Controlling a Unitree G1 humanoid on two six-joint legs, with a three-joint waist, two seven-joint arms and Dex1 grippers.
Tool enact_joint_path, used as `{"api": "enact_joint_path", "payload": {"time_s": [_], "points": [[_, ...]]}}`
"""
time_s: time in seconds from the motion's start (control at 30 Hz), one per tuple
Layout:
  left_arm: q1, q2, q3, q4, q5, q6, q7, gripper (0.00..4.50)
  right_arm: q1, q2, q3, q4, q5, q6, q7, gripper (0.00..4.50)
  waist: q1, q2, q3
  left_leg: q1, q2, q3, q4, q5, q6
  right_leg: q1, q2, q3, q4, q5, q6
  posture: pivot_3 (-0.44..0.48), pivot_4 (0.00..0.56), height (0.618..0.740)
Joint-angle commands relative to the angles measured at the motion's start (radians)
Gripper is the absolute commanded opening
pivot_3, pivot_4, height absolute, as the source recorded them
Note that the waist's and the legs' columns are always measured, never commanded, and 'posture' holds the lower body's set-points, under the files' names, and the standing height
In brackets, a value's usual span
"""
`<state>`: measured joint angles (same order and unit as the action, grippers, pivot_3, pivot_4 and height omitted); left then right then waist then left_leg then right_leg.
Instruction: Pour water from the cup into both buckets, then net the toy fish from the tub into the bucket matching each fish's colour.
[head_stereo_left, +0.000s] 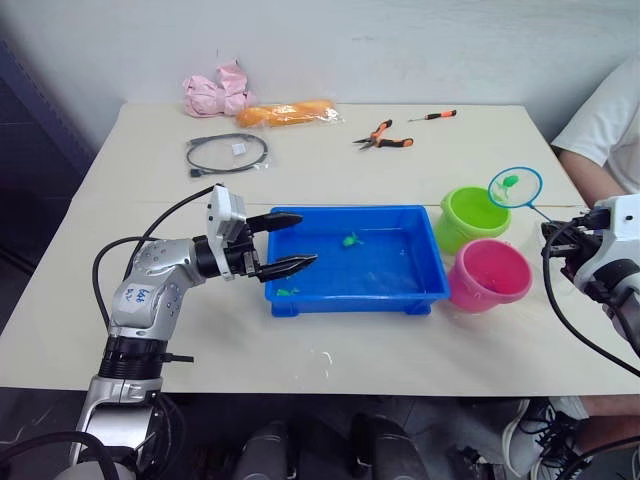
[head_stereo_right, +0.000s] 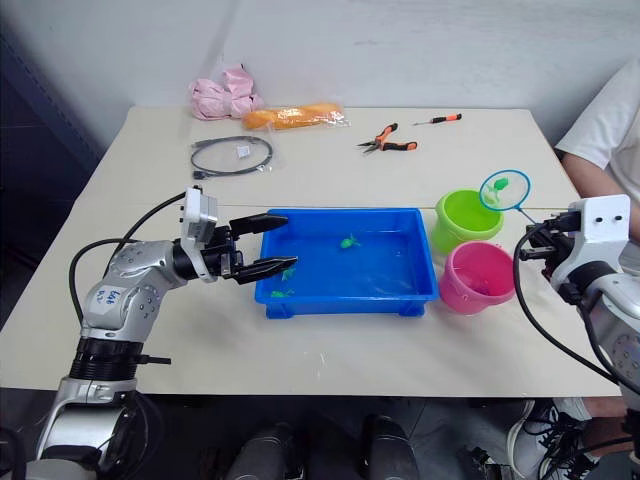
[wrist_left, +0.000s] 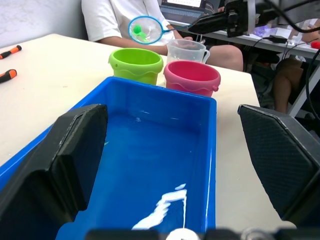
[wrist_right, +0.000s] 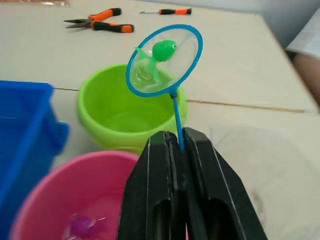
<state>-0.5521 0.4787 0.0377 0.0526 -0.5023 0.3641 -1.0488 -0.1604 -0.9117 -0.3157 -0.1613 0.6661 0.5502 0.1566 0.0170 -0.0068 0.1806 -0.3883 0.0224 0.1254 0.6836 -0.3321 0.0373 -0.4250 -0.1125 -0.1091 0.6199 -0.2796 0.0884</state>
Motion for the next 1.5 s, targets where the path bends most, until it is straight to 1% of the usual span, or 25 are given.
{"api": "enact_joint_path", "payload": {"time_s": [0.03, 0.17, 0.33, 0.53, 0.7, 0.77, 0.9, 0.97, 1.1, 1.2, 1.3, 1.5], "points": [[-0.007, 0.002, 0.009, -0.036, -0.015, 0.000, 0.002, 4.46, -0.012, -0.047, 0.057, 0.014, -0.165, -0.094, 0.091, 0.00, 0.000, 0.000, 0.000, 0.000, 0.000, 0.000, 0.000, 0.000, 0.000, 0.000, 0.000, 0.000, 0.000, 0.000, 0.000, 0.000, 0.150, 0.740], [-0.007, 0.004, 0.011, -0.039, -0.014, 0.002, 0.005, 4.46, -0.021, -0.057, 0.087, 0.048, -0.293, -0.155, 0.130, 0.00, 0.001, 0.000, 0.000, 0.000, 0.000, 0.000, 0.000, 0.000, 0.000, 0.000, 0.000, 0.000, 0.000, 0.000, 0.000, 0.000, 0.150, 0.740], [0.001, 0.003, 0.014, -0.050, -0.017, 0.004, 0.014, 4.46, 0.013, -0.136, 0.188, 0.075, -0.572, -0.319, 0.161, 0.00, 0.005, 0.000, 0.000, 0.000, -0.001, 0.000, 0.000, 0.001, 0.000, 0.000, -0.001, 0.000, 0.001, 0.000, 0.000, 0.000, 0.150, 0.740], [0.002, 0.002, 0.015, -0.051, -0.016, -0.001, 0.017, 4.46, 0.031, -0.210, 0.244, 0.139, -0.882, -0.552, 0.093, 0.00, 0.003, 0.000, 0.000, 0.000, -0.001, 0.000, 0.001, 0.001, -0.001, 0.000, -0.001, 0.000, 0.001, 0.000, 0.000, 0.000, 0.150, 0.740], [0.002, -0.001, 0.012, -0.049, -0.014, -0.009, 0.016, 4.46, 0.025, -0.207, 0.243, 0.178, -0.994, -0.633, 0.066, 0.00, 0.002, 0.000, 0.000, 0.001, -0.001, 0.001, 0.001, 0.002, -0.002, 0.000, 0.000, 0.000, 0.001, 0.000, 0.000, 0.000, 0.150, 0.740], [0.000, -0.004, 0.010, -0.047, -0.012, -0.012, 0.015, 4.46, 0.029, -0.204, 0.247, 0.201, -1.031, -0.644, 0.064, 0.00, 0.003, 0.000, 0.000, 0.001, -0.001, 0.001, 0.001, 0.002, -0.002, 0.000, 0.000, 0.000, 0.002, 0.000, 0.000, 0.000, 0.150, 0.740], [-0.001, -0.007, 0.007, -0.045, -0.011, -0.019, 0.013, 4.46, 0.035, -0.184, 0.243, 0.222, -1.112, -0.704, -0.007, 0.00, 0.003, 0.000, 0.000, 0.001, -0.001, 0.001, 0.001, 0.002, -0.002, 0.000, 0.000, 0.000, 0.002, 0.000, 0.000, 0.000, 0.150, 0.740], [0.000, -0.008, 0.007, -0.046, -0.010, -0.021, 0.013, 4.46, 0.035, -0.174, 0.244, 0.219, -1.137, -0.697, -0.013, 0.00, 0.002, 0.000, 0.000, 0.001, -0.001, 0.001, 0.001, 0.002, -0.002, 0.000, 0.000, 0.000, 0.002, 0.000, 0.000, 0.000, 0.150, 0.740], [0.006, -0.007, 0.008, -0.050, -0.011, -0.024, 0.011, 4.46, 0.036, -0.147, 0.221, 0.216, -1.130, -0.702, -0.008, 0.00, 0.001, 0.000, 0.000, 0.001, 0.000, 0.001, 0.001, 0.002, -0.003, 0.000, 0.000, 0.001, 0.002, 0.000, 0.000, 0.000, 0.150, 0.740], [0.002, -0.003, 0.013, -0.042, -0.007, -0.029, 0.012, 4.46, 0.042, -0.147, 0.236, 0.198, -1.134, -0.737, 0.024, 0.00, 0.000, 0.000, 0.000, 0.001, -0.001, 0.001, 0.001, 0.003, -0.003, 0.000, 0.000, 0.001, 0.002, 0.000, 0.000, 0.000, 0.150, 0.740], [-0.002, 0.001, 0.017, -0.036, -0.006, -0.035, 0.010, 4.46, 0.039, -0.149, 0.195, 0.219, -1.138, -0.719, 0.010, 0.00, 0.000, 0.000, 0.000, 0.001, -0.001, 0.001, 0.001, 0.003, -0.003, 0.000, 0.000, 0.001, 0.002, 0.000, 0.000, 0.000, 0.150, 0.740], [0.010, -0.003, 0.012, -0.053, -0.012, -0.030, 0.014, 4.46, 0.055, -0.143, 0.178, 0.180, -1.142, -0.734, 0.030, 0.00, 0.000, 0.000, 0.000, 0.001, -0.001, 0.000, 0.001, 0.003, -0.002, 0.000, 0.000, 0.001, 0.003, 0.000, 0.000, 0.000, 0.150, 0.740]]}}
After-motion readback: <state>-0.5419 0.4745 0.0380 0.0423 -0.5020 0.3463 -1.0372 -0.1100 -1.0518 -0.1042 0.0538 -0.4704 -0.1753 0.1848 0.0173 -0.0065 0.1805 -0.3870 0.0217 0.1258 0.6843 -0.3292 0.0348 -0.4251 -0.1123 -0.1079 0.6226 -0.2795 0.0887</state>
